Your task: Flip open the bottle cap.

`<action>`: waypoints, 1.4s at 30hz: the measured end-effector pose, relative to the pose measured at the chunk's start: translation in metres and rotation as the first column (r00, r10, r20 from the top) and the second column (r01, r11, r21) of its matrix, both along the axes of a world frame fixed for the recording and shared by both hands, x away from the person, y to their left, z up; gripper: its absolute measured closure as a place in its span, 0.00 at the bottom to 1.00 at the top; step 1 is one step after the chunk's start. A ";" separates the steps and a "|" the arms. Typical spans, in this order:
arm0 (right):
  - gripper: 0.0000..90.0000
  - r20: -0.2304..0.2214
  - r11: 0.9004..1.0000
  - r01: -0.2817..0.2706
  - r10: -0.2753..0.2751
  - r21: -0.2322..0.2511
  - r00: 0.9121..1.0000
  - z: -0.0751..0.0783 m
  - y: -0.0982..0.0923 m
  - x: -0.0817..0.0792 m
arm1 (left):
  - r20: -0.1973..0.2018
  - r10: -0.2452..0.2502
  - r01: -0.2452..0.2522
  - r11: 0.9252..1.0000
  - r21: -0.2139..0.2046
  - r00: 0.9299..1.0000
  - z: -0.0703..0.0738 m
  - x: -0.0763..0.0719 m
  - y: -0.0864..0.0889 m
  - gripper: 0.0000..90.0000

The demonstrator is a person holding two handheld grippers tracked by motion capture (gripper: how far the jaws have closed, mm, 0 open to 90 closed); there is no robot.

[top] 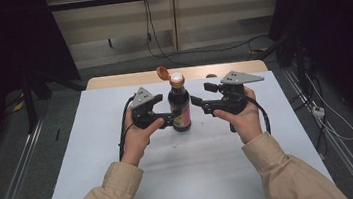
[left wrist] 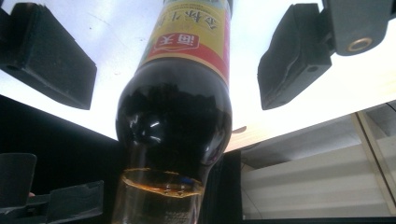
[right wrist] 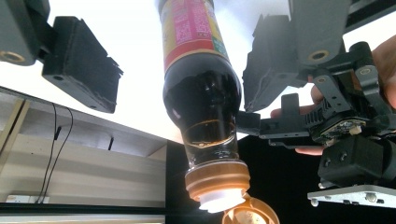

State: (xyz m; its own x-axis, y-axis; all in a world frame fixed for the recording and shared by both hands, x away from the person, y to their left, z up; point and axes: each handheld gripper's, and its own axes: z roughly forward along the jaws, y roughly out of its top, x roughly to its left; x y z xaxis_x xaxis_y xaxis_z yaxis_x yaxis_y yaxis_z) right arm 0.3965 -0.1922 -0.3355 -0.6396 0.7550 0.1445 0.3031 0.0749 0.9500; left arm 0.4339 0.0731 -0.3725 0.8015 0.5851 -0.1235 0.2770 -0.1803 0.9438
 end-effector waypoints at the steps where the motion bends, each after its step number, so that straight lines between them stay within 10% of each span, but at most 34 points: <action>1: 0.29 -0.001 1.000 0.000 0.000 -0.001 1.000 0.000 0.000 0.000 | -0.004 -0.006 0.006 1.000 -0.003 1.000 0.000 0.000 0.000 0.12; 42: 0.24 -0.034 0.998 -0.009 0.007 -0.068 0.999 -0.035 -0.012 -0.024 | -0.002 -0.080 0.080 0.997 0.015 0.997 -0.011 -0.017 0.028 0.11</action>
State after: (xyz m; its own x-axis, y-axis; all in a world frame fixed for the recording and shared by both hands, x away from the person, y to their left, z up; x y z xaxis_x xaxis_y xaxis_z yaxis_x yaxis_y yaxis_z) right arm 0.3722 -0.2046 -0.3706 -0.6412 0.7587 0.1146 0.3340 0.1416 0.9319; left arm 0.4167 0.1009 -0.3833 0.8458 0.5206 -0.1162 0.2626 -0.2167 0.9403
